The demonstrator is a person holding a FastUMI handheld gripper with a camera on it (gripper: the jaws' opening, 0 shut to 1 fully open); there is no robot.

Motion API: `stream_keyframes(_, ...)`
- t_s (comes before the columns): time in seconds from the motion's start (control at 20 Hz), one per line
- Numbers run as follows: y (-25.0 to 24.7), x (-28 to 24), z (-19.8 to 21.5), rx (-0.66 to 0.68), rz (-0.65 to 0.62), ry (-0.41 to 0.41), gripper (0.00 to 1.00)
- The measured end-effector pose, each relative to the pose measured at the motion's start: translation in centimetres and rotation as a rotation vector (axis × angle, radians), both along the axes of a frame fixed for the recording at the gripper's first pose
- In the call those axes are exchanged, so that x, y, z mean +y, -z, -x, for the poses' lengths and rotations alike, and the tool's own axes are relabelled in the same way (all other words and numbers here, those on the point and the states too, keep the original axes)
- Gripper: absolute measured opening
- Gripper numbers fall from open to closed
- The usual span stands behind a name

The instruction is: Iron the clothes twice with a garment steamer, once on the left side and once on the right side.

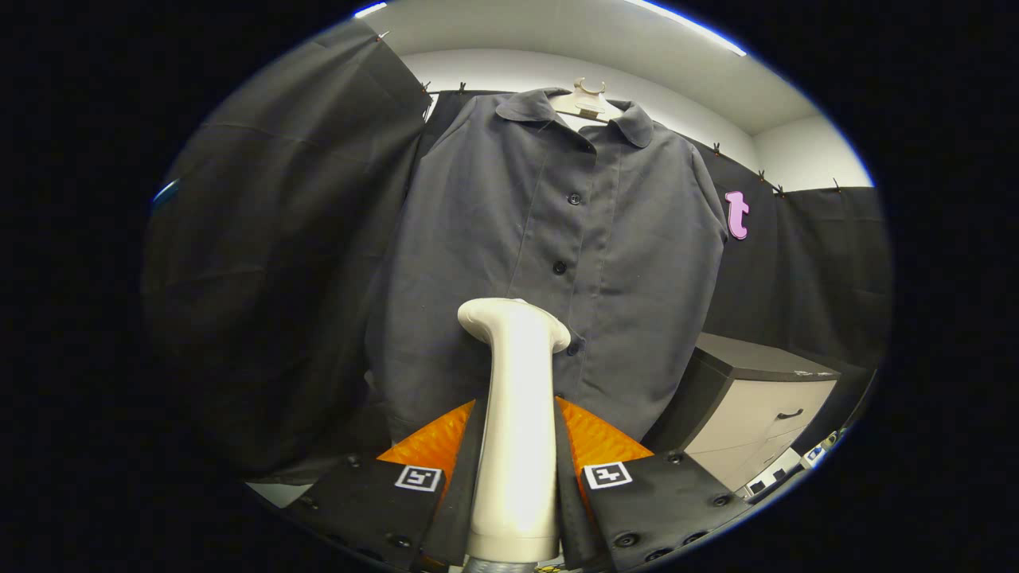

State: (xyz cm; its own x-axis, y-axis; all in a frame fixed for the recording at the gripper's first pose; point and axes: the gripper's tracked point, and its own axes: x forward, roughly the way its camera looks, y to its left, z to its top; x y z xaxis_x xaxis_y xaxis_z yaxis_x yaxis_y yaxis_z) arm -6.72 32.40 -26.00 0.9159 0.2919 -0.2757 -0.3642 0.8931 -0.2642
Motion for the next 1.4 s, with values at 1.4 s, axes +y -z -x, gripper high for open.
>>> stream_keyframes(1.4, -16.5, -18.5, 6.1, -0.179, -0.24, 0.101, 0.51)
